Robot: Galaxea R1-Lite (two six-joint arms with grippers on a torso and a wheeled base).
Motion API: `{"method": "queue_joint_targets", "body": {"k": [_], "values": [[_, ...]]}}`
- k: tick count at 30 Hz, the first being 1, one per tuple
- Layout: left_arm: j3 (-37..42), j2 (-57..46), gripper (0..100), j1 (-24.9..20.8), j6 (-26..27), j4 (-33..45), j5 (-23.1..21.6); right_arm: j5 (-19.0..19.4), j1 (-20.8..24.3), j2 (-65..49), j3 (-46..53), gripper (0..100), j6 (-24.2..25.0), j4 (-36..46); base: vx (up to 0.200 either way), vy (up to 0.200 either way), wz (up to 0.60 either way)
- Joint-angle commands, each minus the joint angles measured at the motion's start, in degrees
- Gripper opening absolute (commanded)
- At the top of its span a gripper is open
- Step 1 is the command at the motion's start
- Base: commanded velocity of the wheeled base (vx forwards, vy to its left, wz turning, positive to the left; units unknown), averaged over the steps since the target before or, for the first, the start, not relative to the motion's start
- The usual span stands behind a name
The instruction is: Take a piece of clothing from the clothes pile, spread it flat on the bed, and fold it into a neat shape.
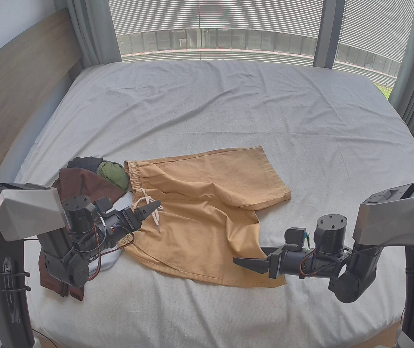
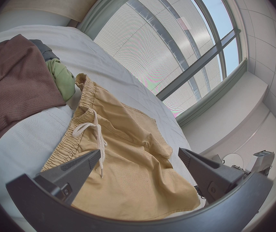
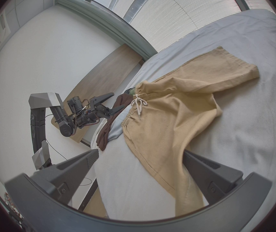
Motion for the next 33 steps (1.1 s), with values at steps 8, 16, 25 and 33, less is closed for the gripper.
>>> {"method": "queue_joint_targets", "body": {"k": [8,16,25,33], "values": [[0.1,-0.3,100,0.1,0.0,0.0,0.0,-1.4,4.8,4.5,-14.4,100,0.1,11.3,0.0,0.0,0.0],[0.1,-0.3,100,0.2,0.0,0.0,0.0,-2.0,6.1,9.9,-22.7,100,0.2,17.2,0.0,0.0,0.0],[0.1,-0.3,100,0.3,0.0,0.0,0.0,-3.6,7.0,12.6,-26.4,100,0.3,17.9,0.0,0.0,0.0],[0.0,0.1,100,0.3,0.0,0.0,0.0,-5.6,5.1,7.7,-19.9,100,0.8,10.2,0.0,0.0,0.0]]}}
